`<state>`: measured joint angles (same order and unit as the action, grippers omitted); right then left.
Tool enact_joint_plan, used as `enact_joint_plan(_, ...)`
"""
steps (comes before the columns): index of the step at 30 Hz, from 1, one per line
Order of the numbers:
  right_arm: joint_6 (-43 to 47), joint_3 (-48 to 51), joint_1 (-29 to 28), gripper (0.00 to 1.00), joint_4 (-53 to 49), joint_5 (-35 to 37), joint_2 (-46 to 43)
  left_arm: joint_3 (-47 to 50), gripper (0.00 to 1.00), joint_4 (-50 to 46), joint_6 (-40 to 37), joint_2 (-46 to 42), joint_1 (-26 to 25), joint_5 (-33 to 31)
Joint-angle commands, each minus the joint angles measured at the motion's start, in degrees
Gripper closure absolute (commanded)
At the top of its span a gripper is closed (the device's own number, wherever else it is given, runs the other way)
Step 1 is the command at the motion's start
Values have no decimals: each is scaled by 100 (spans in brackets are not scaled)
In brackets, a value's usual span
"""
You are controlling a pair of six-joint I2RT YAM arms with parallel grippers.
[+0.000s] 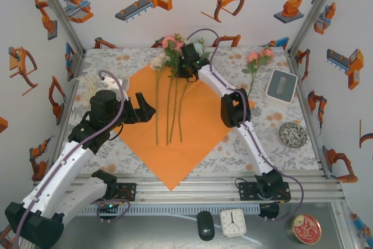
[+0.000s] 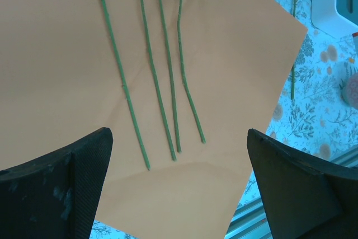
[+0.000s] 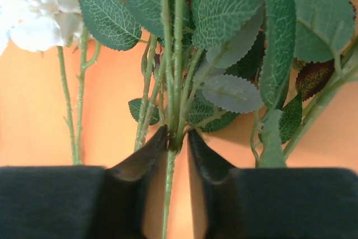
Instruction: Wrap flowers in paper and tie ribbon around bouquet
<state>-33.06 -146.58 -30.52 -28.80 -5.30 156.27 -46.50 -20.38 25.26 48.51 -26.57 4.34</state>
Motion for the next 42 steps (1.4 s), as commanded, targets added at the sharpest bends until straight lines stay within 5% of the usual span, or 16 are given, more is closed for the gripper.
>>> enact_joint_plan(1,225,-22,44,67,-161,65,-835,0,3,61,108,-17,16,131)
enact_joint_plan(8,577,1334,330,60,-122,445,-2546,127,3,443,181,-65,7,706)
enact_joint_plan(16,1385,3587,1749,58,-205,1777,-3934,203,2,1597,15,264,-520,2239)
enact_joint_plan(25,1471,3809,3038,56,-445,1785,-3382,-43,1,1755,-295,779,-992,2611)
enact_joint_plan(42,1258,2615,3254,63,-1057,873,-1781,-166,0,1493,-386,926,-1009,2163)
